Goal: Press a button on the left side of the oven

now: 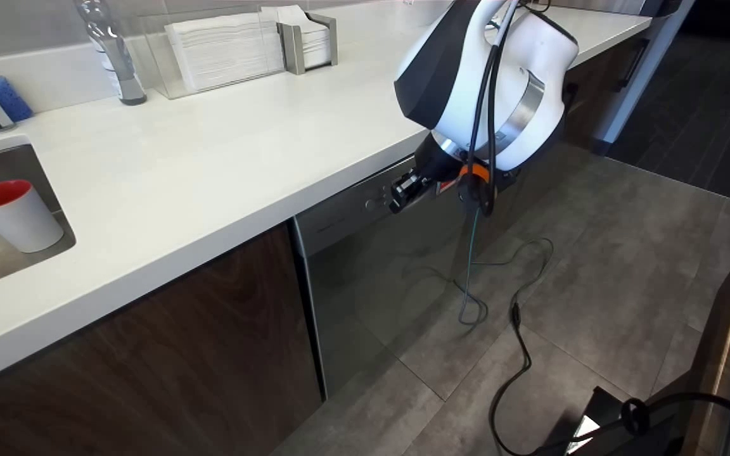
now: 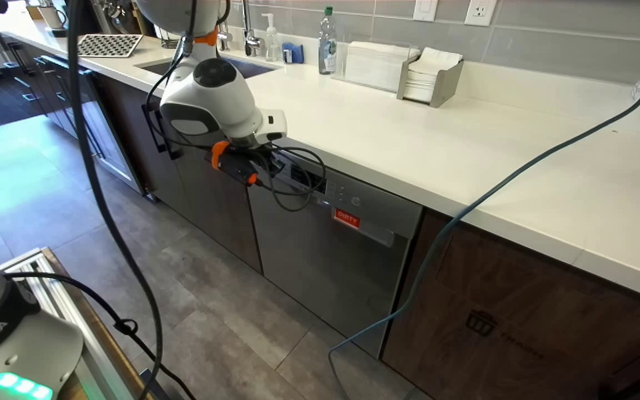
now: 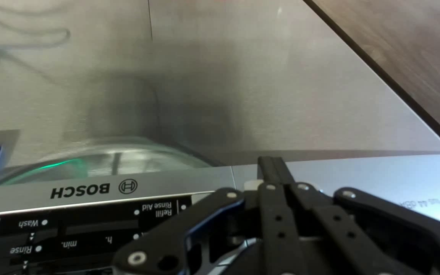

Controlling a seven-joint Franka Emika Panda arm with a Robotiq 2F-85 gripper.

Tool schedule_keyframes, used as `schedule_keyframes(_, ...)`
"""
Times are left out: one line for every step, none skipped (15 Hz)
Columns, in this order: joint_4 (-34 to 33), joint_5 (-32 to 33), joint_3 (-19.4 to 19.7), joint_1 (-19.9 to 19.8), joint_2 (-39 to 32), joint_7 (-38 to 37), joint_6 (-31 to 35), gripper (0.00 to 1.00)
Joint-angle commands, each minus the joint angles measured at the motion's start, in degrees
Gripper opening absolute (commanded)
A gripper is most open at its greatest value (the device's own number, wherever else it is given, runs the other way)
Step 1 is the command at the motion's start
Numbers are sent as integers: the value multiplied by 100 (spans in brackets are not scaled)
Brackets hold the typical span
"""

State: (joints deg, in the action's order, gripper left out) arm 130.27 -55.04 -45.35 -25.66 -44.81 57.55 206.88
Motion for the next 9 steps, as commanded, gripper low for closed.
schedule_keyframes(38, 226, -136, -163, -115, -90, 141, 0)
schedule_keyframes(32, 236, -143, -172, -120, -91, 147, 0)
schedule_keyframes(25, 243, -149, -179, -127, -90, 145, 0)
schedule_keyframes(19, 250, -152, -182, -134, -88, 147, 0)
schedule_keyframes(16, 250, -153, -182, -137, -86, 145, 0)
schedule_keyframes(8, 256, -151, -182, -146, -84, 138, 0)
schedule_keyframes(4, 260, -145, -179, -149, -82, 136, 0)
schedule_keyframes(-4, 272, -142, -180, -162, -82, 136, 0)
schedule_keyframes(-6, 277, -141, -182, -166, -83, 134, 0)
